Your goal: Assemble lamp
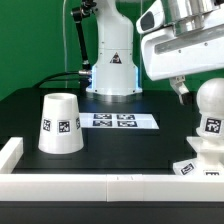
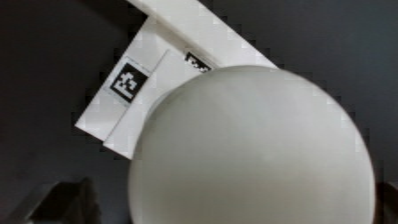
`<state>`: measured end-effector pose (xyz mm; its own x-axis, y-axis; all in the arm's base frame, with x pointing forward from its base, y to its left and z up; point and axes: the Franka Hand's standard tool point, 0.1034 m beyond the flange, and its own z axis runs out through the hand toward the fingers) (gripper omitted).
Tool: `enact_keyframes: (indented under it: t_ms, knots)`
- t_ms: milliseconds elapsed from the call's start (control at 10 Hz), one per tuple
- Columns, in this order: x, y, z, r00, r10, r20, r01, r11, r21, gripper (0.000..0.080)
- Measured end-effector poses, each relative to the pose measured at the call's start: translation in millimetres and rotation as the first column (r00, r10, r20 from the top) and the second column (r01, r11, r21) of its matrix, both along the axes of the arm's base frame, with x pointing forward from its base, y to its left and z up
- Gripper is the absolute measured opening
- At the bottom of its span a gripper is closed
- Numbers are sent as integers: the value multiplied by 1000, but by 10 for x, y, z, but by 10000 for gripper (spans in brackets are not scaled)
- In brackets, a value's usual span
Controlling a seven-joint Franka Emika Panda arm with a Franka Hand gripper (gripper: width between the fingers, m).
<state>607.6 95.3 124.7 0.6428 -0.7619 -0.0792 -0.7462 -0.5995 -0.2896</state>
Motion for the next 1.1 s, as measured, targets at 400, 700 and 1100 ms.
enact_keyframes:
  t_ms: [400,700,1100]
  knots:
    - [8,126,-7,813,582,-6,-573,798,-186,698]
    - [31,149,-11,676,736,-14,-720,657,-226,698]
    - [39,83,-14,279,959,-50,-918,252,-305,698]
